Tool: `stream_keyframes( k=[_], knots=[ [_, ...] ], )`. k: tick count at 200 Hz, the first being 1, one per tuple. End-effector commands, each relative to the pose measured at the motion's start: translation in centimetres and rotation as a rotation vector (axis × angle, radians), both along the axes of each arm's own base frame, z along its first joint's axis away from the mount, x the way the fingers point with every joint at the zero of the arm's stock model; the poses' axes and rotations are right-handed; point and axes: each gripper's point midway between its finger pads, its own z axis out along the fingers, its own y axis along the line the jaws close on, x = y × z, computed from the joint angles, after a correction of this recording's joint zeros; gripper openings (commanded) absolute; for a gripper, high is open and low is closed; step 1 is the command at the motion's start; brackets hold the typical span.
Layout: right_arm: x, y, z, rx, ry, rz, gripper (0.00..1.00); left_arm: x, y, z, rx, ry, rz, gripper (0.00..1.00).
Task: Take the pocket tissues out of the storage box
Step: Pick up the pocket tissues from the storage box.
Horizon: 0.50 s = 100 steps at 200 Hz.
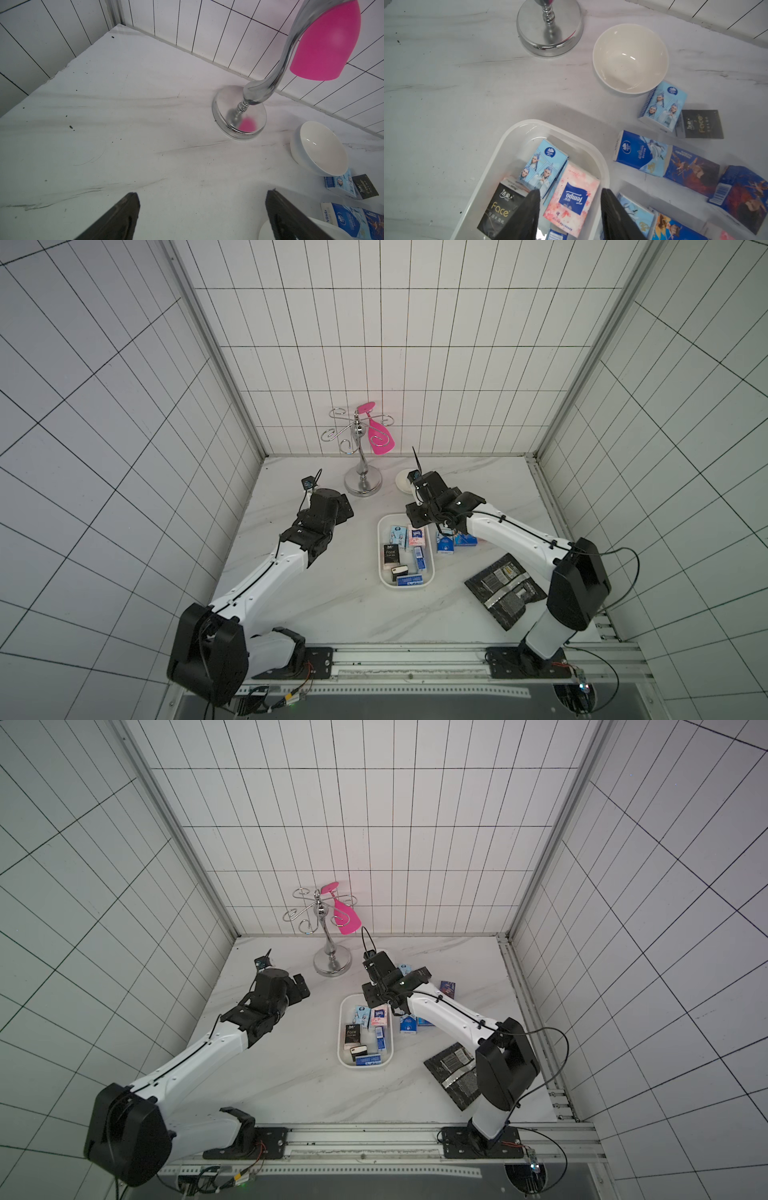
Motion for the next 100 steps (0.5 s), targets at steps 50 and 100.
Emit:
stream_keyframes(
  k=[50,100],
  knots=[
    [-3.6,0.5,-4.1,0.023,0.088,-0.115,0.58,0.2,-1.1,0.8,-0.047,-0.015,-0.028,0.98],
    [-2.4,-0.6,-6.7,-0.003,0.071,-0.226,0.65,-0.1,-1.0,1.6,-0.043,-0.026,-0.028,0.98]
  ],
)
